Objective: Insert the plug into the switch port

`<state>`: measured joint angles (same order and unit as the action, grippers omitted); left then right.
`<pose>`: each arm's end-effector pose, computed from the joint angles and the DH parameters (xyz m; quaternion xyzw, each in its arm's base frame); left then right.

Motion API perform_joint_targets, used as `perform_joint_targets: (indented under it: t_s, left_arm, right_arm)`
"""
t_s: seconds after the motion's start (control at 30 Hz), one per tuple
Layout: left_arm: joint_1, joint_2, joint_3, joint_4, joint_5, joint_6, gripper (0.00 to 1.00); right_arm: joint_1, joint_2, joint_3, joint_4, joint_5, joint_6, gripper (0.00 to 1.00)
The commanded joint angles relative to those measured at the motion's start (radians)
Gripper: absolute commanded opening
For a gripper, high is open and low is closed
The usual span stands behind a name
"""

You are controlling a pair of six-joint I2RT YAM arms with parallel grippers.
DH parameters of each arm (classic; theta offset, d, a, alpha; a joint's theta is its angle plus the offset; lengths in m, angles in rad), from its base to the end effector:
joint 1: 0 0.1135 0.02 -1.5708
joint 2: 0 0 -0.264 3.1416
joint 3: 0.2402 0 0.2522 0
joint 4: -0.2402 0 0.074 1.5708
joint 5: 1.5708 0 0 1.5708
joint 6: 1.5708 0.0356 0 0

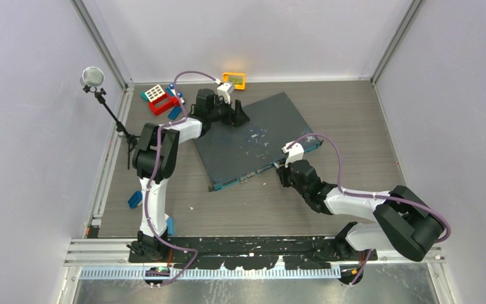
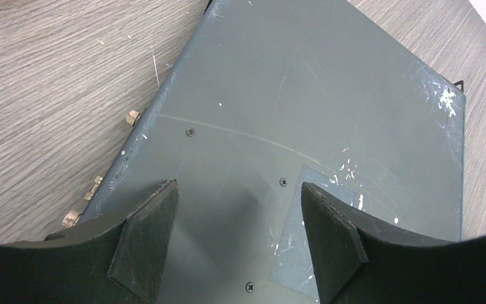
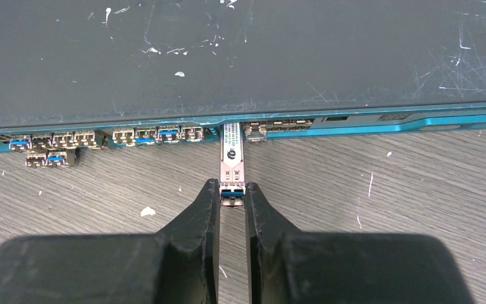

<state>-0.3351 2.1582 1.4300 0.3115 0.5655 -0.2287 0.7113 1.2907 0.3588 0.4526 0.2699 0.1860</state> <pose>0.4510 -0.1773 0.1729 0.1948 0.7956 -0.3703 0.4382 0.1860 0.1478 0.1564 -0.1525 0.8361 0.1195 0.5133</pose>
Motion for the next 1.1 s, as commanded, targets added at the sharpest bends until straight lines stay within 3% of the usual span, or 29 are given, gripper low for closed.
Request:
perform_joint_targets:
  t_s: [0.0, 0.77, 0.97, 1.07]
  left_arm:
    - [0.002, 0.035, -0.001, -0.043, 0.018, -0.007, 0.73]
    - [0.001, 0.046, 0.019, -0.064, 0.045, -0.002, 0.69]
    - [0.002, 0.049, 0.023, -0.069, 0.051, -0.003, 0.68]
    - [0.002, 0.052, 0.029, -0.076, 0.055, -0.003, 0.68]
  right_arm:
    - [-0.006, -0.015, 0.002, 0.147, 0.075, 0.0, 0.0]
    - [-0.007, 0.196, 0.063, 0.291, 0.078, -0.011, 0.01]
    - [-0.007, 0.13, 0.107, 0.093, 0.035, 0.019, 0.23]
    - [-0.007, 0.058, 0.11, -0.018, 0.02, 0.051, 0.51]
